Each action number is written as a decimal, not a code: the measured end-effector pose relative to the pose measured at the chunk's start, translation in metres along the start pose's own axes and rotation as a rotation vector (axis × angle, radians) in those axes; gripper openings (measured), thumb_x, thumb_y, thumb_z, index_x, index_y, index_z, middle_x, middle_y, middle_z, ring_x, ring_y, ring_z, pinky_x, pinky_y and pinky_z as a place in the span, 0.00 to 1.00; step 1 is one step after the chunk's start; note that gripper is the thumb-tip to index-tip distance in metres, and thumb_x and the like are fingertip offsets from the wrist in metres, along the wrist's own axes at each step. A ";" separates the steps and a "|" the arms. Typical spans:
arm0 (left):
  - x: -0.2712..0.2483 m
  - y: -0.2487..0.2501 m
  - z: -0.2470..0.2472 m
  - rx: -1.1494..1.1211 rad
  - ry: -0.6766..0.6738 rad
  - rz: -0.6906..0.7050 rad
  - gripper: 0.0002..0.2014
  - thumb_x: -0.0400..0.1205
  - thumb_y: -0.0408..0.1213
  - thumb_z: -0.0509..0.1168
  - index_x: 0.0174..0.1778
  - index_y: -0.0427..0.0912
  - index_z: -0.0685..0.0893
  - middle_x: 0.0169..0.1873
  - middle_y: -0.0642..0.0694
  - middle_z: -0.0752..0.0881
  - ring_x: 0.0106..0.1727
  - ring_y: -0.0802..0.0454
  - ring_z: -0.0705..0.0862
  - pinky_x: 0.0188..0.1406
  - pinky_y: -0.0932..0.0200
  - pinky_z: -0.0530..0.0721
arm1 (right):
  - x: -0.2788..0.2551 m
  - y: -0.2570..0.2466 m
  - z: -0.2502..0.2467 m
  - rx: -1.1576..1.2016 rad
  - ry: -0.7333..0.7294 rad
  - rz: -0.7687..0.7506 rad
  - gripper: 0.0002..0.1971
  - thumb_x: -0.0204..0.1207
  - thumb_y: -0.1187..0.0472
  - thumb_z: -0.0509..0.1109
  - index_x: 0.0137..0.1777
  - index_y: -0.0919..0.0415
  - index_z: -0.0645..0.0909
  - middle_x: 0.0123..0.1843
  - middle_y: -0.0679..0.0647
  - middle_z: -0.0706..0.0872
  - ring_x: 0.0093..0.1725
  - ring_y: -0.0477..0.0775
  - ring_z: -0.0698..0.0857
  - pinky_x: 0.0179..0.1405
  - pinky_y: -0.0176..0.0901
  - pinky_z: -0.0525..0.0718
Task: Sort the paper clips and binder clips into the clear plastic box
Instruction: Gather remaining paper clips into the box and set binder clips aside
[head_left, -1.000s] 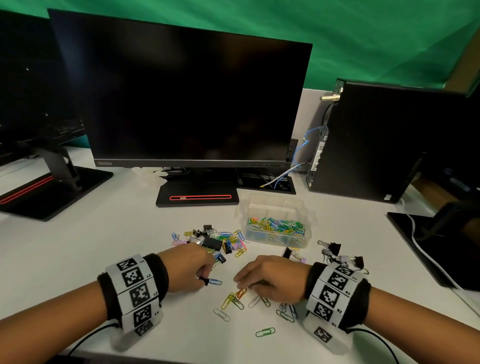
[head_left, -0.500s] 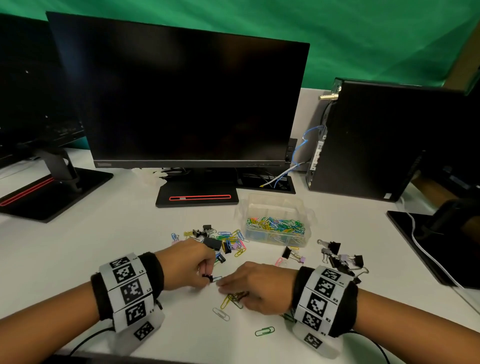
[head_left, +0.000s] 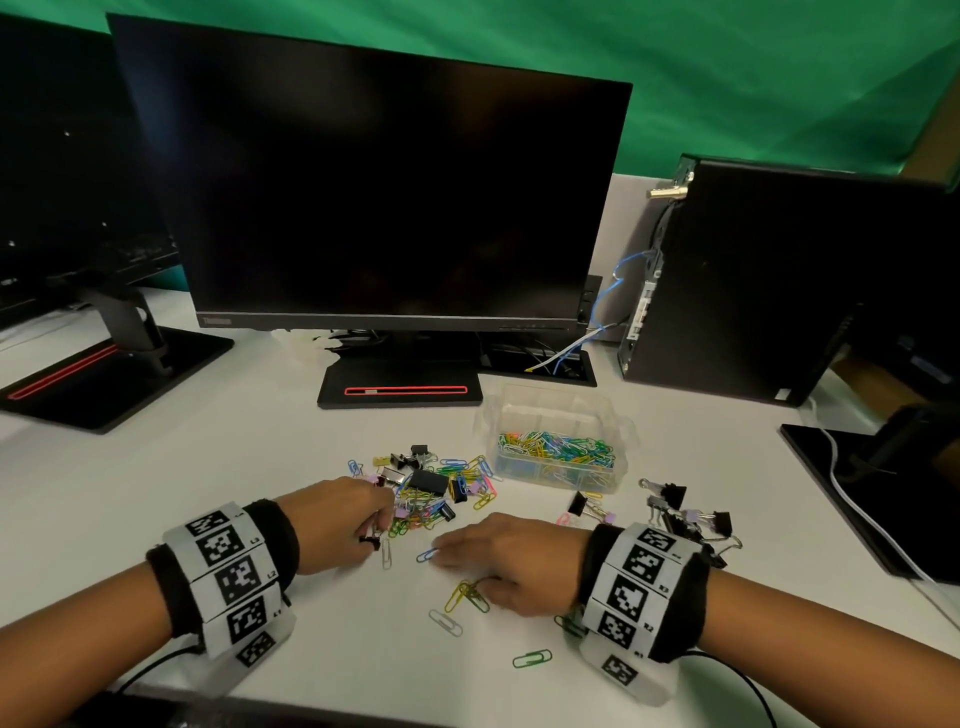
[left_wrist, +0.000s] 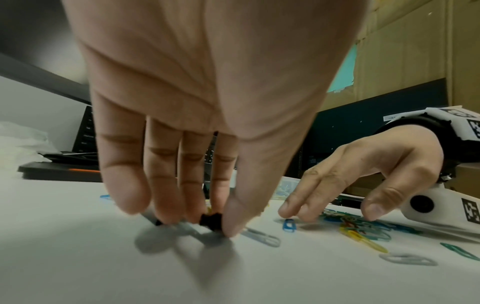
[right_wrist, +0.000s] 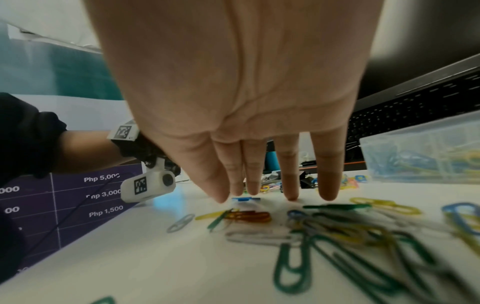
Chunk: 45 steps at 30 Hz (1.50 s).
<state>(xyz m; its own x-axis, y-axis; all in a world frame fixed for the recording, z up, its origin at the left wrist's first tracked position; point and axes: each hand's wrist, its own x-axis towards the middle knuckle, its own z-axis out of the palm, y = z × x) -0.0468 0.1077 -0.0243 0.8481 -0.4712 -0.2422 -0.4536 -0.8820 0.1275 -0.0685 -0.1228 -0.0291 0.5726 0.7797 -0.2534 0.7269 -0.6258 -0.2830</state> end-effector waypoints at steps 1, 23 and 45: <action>-0.001 -0.001 0.000 0.007 -0.010 -0.013 0.10 0.80 0.40 0.61 0.57 0.48 0.76 0.41 0.55 0.74 0.43 0.54 0.72 0.34 0.70 0.67 | 0.003 -0.001 0.001 -0.014 -0.008 -0.012 0.27 0.78 0.71 0.59 0.78 0.61 0.66 0.82 0.55 0.64 0.76 0.61 0.67 0.77 0.46 0.60; 0.008 0.057 0.008 -0.148 -0.134 0.228 0.18 0.76 0.45 0.69 0.60 0.46 0.76 0.46 0.54 0.74 0.34 0.67 0.68 0.32 0.75 0.66 | -0.084 0.039 -0.009 0.128 0.114 0.380 0.45 0.62 0.48 0.81 0.78 0.47 0.62 0.65 0.49 0.75 0.41 0.33 0.73 0.39 0.15 0.68; 0.024 0.113 0.011 -0.019 -0.161 0.165 0.57 0.58 0.68 0.74 0.76 0.45 0.55 0.66 0.44 0.67 0.68 0.44 0.71 0.68 0.45 0.75 | -0.062 0.055 -0.007 0.096 0.065 0.345 0.51 0.54 0.45 0.84 0.78 0.52 0.64 0.65 0.50 0.70 0.62 0.46 0.72 0.52 0.23 0.67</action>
<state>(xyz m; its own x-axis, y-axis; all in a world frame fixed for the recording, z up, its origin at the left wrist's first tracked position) -0.0813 -0.0033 -0.0263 0.7077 -0.6040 -0.3664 -0.5762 -0.7936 0.1954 -0.0616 -0.2053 -0.0224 0.8029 0.5202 -0.2910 0.4497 -0.8491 -0.2771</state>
